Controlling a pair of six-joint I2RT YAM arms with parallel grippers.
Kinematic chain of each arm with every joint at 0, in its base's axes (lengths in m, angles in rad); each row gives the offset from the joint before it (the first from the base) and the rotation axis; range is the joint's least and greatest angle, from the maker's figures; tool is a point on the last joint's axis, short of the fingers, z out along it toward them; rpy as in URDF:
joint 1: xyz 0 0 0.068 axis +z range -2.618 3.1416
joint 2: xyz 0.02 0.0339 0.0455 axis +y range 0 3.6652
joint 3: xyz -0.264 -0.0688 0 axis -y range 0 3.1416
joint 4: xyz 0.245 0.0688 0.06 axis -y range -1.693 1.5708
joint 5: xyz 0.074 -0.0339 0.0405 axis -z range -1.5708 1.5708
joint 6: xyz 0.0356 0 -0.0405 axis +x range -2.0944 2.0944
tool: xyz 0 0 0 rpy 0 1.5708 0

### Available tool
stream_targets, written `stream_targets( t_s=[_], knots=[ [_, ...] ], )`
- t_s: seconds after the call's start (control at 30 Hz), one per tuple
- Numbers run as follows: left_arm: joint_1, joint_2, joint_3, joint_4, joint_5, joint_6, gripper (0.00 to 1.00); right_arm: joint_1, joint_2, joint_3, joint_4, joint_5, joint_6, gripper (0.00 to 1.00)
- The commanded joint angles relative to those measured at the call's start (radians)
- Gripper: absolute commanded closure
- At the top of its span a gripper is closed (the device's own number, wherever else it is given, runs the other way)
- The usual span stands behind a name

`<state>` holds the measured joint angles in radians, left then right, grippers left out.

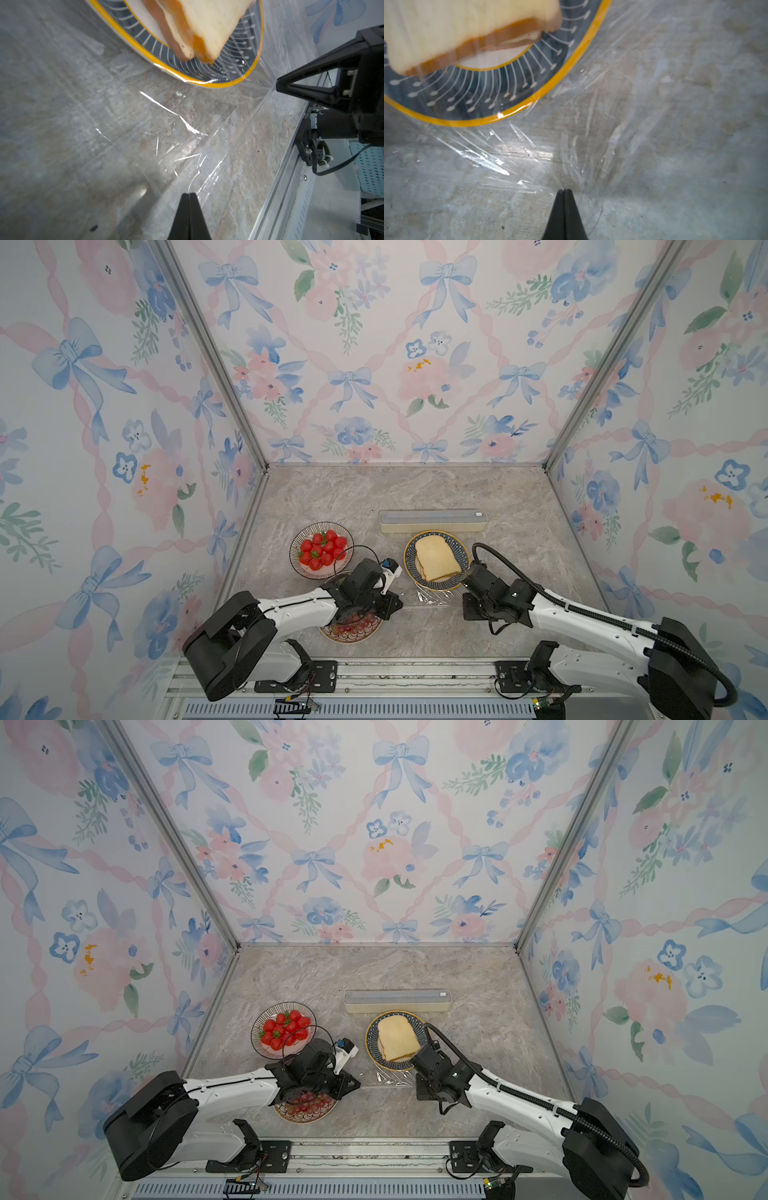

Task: Wrap the plate with plastic wrap
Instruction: Cover the plate with plastic wrap.

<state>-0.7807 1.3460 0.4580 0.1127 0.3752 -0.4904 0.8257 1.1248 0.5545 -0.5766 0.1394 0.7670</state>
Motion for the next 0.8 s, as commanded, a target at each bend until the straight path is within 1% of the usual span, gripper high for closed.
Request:
stream_targets(
  t_s=[0.0,0.1,0.23,0.4,0.57,0.77],
  knots=[
    [-0.003,0.054,0.051,0.019,-0.052,0.018,1.0,-0.04,0.013,-0.033,0.064,0.03,0.016,1.0],
    [-0.003,0.108,0.087,0.029,-0.08,0.004,1.0,-0.071,0.02,-0.05,0.11,0.031,0.011,1.0],
    [-0.003,0.157,0.126,0.043,-0.086,-0.014,1.0,-0.112,0.018,-0.06,0.141,0.027,-0.008,1.0],
    [-0.004,0.157,0.16,0.044,-0.078,-0.016,1.0,-0.129,0.01,-0.047,0.135,0.018,-0.04,1.0],
    [-0.004,0.147,0.153,0.043,-0.084,-0.035,1.0,-0.135,0.004,-0.057,0.148,0.01,-0.04,1.0],
    [-0.003,0.222,0.186,0.042,-0.11,-0.046,1.0,-0.164,0.045,-0.064,0.206,-0.006,-0.048,1.0]
  ],
)
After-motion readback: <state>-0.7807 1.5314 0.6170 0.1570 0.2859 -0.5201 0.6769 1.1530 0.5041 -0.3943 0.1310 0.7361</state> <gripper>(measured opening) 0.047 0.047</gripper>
